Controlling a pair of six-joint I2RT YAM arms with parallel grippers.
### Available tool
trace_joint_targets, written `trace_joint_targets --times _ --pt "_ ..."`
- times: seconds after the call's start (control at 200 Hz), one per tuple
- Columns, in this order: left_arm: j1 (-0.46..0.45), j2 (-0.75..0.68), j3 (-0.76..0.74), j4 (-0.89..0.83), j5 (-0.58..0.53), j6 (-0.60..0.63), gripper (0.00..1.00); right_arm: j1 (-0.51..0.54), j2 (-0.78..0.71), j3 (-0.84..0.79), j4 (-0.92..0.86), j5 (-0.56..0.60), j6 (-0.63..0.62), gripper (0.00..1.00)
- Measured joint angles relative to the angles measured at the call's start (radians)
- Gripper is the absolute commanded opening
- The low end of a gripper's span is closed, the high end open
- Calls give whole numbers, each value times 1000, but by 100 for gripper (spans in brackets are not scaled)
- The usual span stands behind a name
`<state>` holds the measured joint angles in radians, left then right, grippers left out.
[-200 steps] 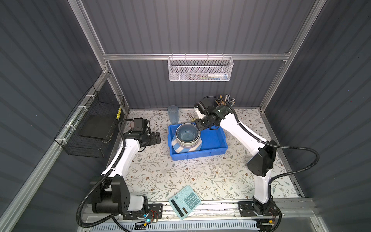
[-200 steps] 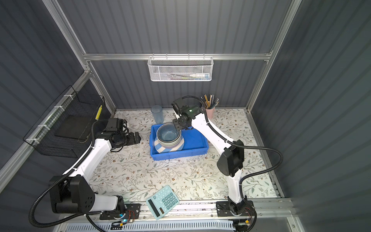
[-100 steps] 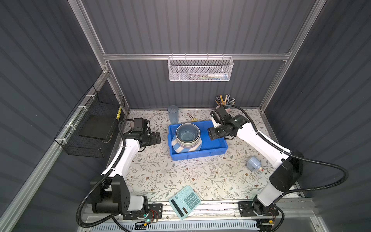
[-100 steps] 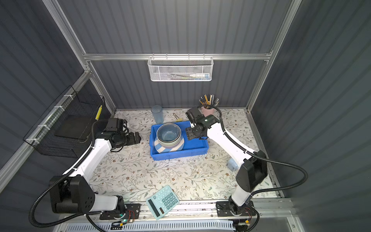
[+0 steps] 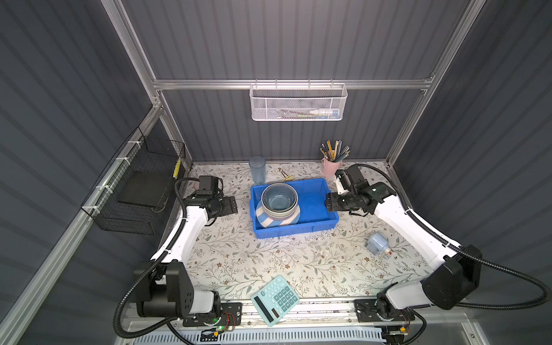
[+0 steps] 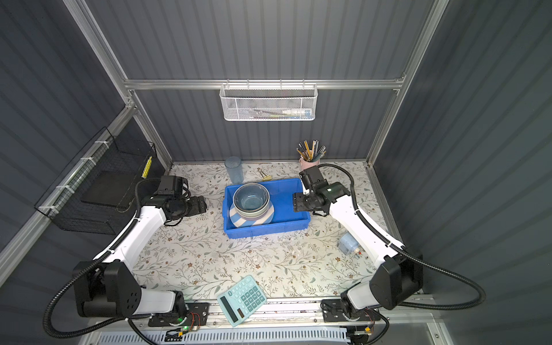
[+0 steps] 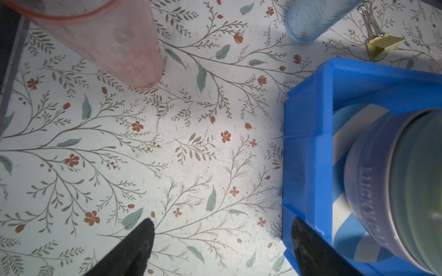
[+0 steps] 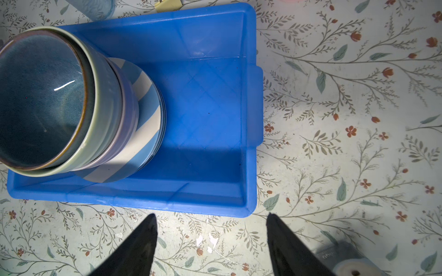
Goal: Place the mixed dishes into the plastic bin
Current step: 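Open the right gripper and draw it back beside the bin, then move the left gripper down to the pink plastic cup near the wall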
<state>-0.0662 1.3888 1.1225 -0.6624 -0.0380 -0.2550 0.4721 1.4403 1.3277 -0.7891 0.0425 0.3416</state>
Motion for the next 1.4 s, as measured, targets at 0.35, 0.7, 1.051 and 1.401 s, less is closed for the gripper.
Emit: trace_joint_targets --times 0.35,0.7,1.051,1.401 --pt "1 163 249 -26 -179 27 73 -5 -26 -87 75 -54 12 73" --pt "5 459 581 -48 -340 146 56 -27 -58 -135 136 -109 -2 73" --pt "31 633 674 -123 -354 177 46 -51 -153 -215 161 -138 -5 73" --pt "50 639 674 -131 -352 177 22 -55 -157 -229 169 -150 -5 73"
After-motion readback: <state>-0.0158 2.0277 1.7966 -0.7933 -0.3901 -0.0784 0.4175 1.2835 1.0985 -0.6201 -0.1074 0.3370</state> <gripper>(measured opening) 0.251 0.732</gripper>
